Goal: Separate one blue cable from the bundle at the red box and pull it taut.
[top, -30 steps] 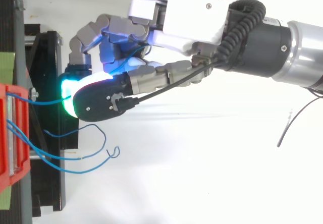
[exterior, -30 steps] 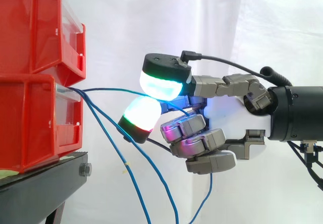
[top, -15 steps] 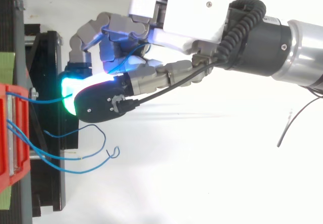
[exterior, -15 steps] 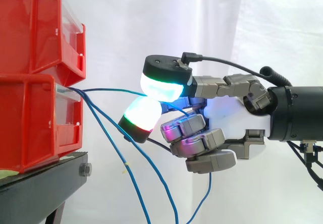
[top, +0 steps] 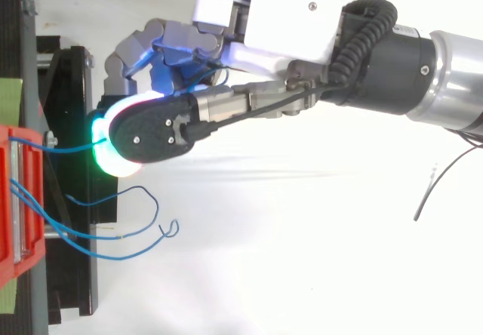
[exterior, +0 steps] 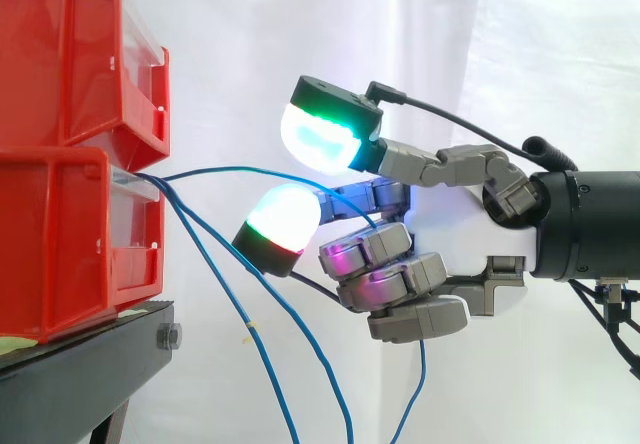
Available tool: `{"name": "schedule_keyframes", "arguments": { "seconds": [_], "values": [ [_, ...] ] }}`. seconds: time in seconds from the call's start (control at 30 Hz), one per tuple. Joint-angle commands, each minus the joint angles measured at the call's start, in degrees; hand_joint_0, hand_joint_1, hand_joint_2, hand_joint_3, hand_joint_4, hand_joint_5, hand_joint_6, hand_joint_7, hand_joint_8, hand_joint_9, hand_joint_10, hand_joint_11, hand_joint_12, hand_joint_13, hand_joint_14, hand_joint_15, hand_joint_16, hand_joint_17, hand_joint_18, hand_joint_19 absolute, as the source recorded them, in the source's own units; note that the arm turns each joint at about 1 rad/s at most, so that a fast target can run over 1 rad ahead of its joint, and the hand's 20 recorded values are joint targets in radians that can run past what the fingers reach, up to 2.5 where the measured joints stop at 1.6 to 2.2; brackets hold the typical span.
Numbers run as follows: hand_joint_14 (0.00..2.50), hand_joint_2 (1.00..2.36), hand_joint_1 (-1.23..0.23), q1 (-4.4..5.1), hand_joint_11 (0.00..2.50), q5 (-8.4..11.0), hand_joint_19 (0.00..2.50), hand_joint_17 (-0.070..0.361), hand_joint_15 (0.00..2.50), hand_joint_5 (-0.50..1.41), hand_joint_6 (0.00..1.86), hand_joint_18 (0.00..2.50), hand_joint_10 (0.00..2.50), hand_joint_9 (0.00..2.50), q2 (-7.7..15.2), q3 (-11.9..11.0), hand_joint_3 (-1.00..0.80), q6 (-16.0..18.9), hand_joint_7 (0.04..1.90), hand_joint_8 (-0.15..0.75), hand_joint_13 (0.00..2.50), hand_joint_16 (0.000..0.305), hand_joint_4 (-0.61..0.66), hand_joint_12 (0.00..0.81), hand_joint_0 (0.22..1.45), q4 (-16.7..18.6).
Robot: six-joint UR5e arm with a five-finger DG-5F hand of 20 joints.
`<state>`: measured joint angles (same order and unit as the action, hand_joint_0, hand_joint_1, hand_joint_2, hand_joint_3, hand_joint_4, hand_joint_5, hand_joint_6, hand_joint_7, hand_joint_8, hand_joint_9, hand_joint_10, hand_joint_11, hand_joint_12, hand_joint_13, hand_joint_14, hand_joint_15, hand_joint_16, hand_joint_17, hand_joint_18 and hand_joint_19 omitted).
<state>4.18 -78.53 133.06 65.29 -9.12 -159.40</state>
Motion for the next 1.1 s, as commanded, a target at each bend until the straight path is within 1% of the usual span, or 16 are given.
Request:
{"name": "schedule_keyframes", "arguments": {
  "seconds": [0.0,0.07,0.17,0.2,0.3,0.33,0.37,0.47,0.5,0.57,0.63,0.67,0.73,0.93,1.07],
  "values": [
    [2.5,1.0,-0.35,-0.22,1.65,0.22,1.56,0.095,1.43,-0.17,0.93,1.31,2.5,0.39,0.09,0.01,-0.5,1.38,0.89,0.366,0.76,0.042,0.15,0.406,0.57,0.06],
    [2.5,1.0,-0.35,-0.4,1.65,0.3,1.53,0.097,1.43,-0.17,0.93,1.31,2.5,0.4,0.09,0.01,-0.5,2.7,0.89,0.366,0.77,0.043,0.16,0.407,0.57,-0.03],
    [2.5,1.0,-0.38,-0.48,1.67,0.3,1.52,0.095,1.42,-0.17,0.93,1.32,2.5,0.4,0.09,0.01,-0.5,3.67,0.89,0.368,0.78,0.042,0.16,0.413,0.58,-0.21],
    [2.5,1.0,-0.38,-0.66,1.67,0.3,1.53,0.096,1.44,-0.17,0.93,1.32,2.5,0.4,0.09,0.01,-0.5,4.11,0.9,0.364,0.78,0.042,0.16,0.415,0.58,-0.3],
    [2.5,1.0,-0.4,-0.84,1.68,0.48,1.54,0.094,1.44,-0.17,0.93,1.33,2.5,0.4,0.09,0.01,-0.5,4.29,0.91,0.367,0.78,0.042,0.16,0.414,0.58,-0.56],
    [2.5,1.0,-0.41,-0.92,1.67,0.66,1.53,0.095,1.43,-0.17,0.93,1.33,2.5,0.4,0.09,0.1,-0.5,4.29,0.91,0.366,0.78,0.042,0.16,0.403,0.58,-0.47],
    [2.5,1.0,-0.42,-0.92,1.67,1.01,1.53,0.095,1.44,-0.17,0.93,1.33,2.5,0.4,0.09,0.1,-0.5,4.29,0.91,0.371,0.78,0.042,0.16,0.411,0.58,-0.47],
    [2.5,1.0,-0.45,-1.01,1.69,1.62,1.54,0.095,1.45,-0.17,0.93,1.33,2.5,0.4,0.09,0.8,-0.5,4.2,0.91,0.369,0.78,0.042,0.17,0.413,0.59,-0.38],
    [2.5,1.0,-0.46,-1.01,1.68,1.71,1.54,0.095,1.44,-0.17,0.93,1.33,2.5,0.4,0.09,0.98,-0.5,4.29,0.91,0.367,0.78,0.042,0.17,0.413,0.59,-0.21],
    [2.5,1.0,-0.46,-1.01,1.69,2.06,1.54,0.095,1.44,-0.18,0.93,1.33,2.5,0.4,0.09,2.3,-0.5,4.11,0.91,0.369,0.78,0.042,0.17,0.414,0.59,0.76],
    [2.5,1.0,-0.47,-0.75,1.68,2.41,1.54,0.095,1.45,-0.18,0.93,1.34,2.5,0.39,0.09,2.74,-0.5,4.11,0.89,0.367,0.78,0.042,0.17,0.41,0.59,1.81],
    [2.5,1.0,-0.47,-0.75,1.68,3.03,1.55,0.095,1.44,-0.18,0.93,1.34,2.5,0.39,0.09,2.74,-0.5,4.11,0.9,0.368,0.78,0.042,0.17,0.413,0.59,3.04],
    [2.5,1.0,-0.47,-0.75,1.67,3.29,1.56,0.093,1.45,-0.18,0.93,1.34,2.5,0.39,0.09,2.83,-0.5,4.11,0.91,0.367,0.78,0.042,0.16,0.413,0.6,3.92],
    [2.5,1.0,-0.47,-0.92,1.68,3.29,1.58,0.094,1.45,-0.18,0.93,1.34,2.5,0.39,0.09,2.74,-0.5,4.02,0.91,0.36,0.78,0.042,0.15,0.412,0.62,5.5],
    [2.5,1.0,-0.49,-1.01,1.7,3.29,1.57,0.094,1.45,-0.17,0.93,1.35,2.5,0.39,0.01,2.74,-0.47,3.93,0.92,0.365,0.78,0.042,0.15,0.412,0.63,5.68]
  ]
}}
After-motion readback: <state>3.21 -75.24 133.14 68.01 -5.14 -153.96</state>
